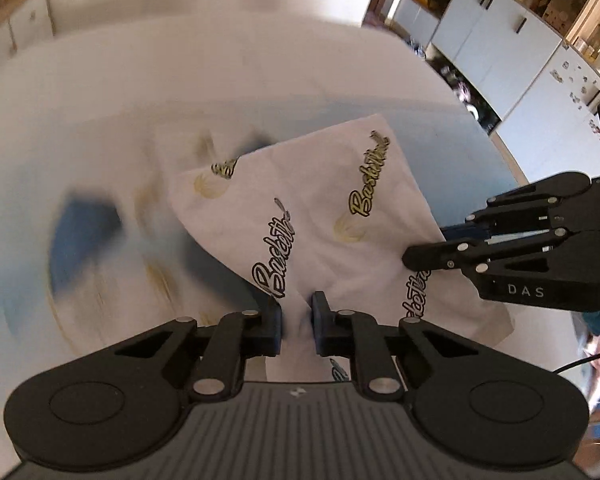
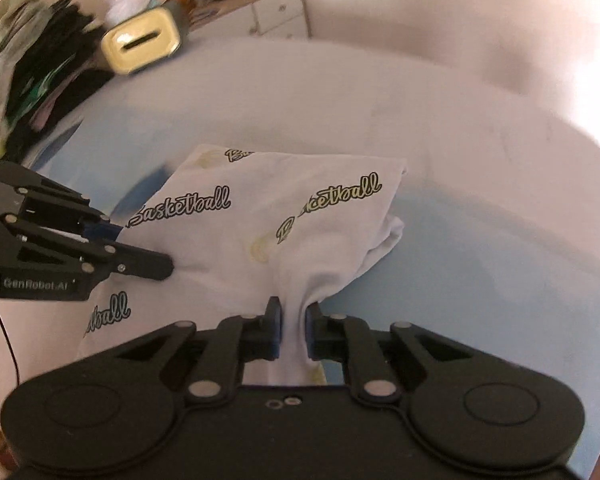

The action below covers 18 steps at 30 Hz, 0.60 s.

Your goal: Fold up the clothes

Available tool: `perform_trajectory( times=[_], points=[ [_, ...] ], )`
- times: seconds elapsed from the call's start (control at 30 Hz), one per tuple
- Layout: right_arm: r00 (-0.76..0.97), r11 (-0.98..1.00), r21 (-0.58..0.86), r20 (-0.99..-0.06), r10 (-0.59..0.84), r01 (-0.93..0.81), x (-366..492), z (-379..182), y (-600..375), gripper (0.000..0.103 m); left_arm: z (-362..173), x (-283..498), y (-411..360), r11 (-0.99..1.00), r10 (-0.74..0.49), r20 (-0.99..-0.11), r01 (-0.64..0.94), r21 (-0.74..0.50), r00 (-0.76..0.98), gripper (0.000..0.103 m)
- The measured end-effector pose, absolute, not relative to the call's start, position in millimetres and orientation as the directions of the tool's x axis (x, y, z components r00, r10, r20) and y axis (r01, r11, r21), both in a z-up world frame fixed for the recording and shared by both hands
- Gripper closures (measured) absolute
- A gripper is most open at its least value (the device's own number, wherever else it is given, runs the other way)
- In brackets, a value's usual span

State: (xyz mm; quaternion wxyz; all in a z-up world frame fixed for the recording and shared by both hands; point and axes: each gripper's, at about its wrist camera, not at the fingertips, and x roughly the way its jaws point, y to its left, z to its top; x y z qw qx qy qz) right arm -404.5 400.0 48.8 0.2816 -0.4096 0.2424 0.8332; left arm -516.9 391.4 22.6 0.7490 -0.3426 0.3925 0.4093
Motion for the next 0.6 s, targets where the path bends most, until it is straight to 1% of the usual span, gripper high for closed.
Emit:
perform_trajectory(
  times=[0.23,0.43,0.6],
  points=[
    [-0.467,-0.699,0.113,-0.816,0.341,-0.707,-470.4,40.2,505.6,0.000,26.4,-519.8,500.7,0.459,0.417,-0.845,-0.880,-0.124,0.336,0.090],
    [-0.466,-0.688,0.101,-0.804,0.369,-0.719,-498.5,25.1,553.3,0.000,29.6,-522.3,594.4,0.479,0.477,-0.818,-0.876,-0.064,0.320,0.090],
    [-0.476,-0.684,0.128,-0.807,0.349,-0.718,-501.5,14.7,567.5,0.000,18.2,-524.1,622.8,0.456,0.487,-0.822,-0.889,-0.048,0.294,0.090]
  ],
)
